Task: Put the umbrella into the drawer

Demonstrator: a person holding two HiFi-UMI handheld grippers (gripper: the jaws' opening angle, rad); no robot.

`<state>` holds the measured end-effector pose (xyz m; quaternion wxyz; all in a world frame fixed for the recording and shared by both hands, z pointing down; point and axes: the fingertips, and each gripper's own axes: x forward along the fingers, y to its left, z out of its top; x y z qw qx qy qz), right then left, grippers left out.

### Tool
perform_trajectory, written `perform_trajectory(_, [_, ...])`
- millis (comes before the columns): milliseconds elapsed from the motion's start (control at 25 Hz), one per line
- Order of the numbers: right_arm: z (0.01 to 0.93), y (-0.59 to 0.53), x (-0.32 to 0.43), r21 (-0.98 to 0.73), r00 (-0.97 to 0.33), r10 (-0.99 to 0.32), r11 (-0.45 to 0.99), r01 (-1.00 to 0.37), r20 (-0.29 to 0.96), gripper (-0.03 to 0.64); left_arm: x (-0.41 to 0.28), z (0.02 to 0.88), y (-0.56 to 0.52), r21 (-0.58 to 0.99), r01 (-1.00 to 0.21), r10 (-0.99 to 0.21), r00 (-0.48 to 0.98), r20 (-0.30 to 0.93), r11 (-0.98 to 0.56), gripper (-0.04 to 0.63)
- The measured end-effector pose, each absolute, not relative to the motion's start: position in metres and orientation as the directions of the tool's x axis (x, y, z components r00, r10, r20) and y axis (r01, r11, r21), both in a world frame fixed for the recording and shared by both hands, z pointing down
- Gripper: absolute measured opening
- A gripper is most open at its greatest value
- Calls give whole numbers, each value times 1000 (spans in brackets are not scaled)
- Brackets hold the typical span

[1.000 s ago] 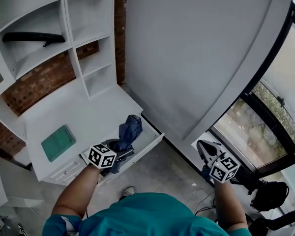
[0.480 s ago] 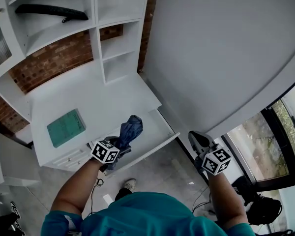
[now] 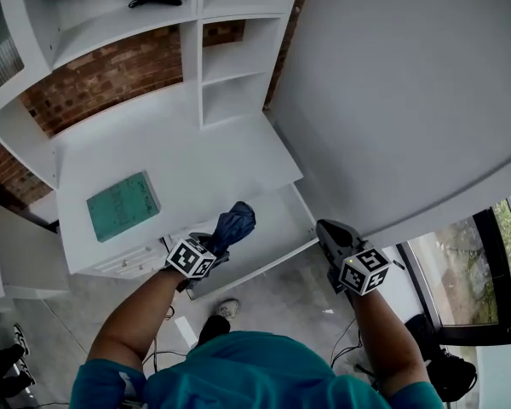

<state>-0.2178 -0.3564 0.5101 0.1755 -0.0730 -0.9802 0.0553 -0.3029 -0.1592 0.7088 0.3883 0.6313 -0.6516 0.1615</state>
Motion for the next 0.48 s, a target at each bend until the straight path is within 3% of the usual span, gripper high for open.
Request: perform_trajectory(480, [560, -334, -253, -183, -891, 215, 971, 152, 399, 23, -312, 786, -151, 275, -942, -546, 131, 827, 191, 262])
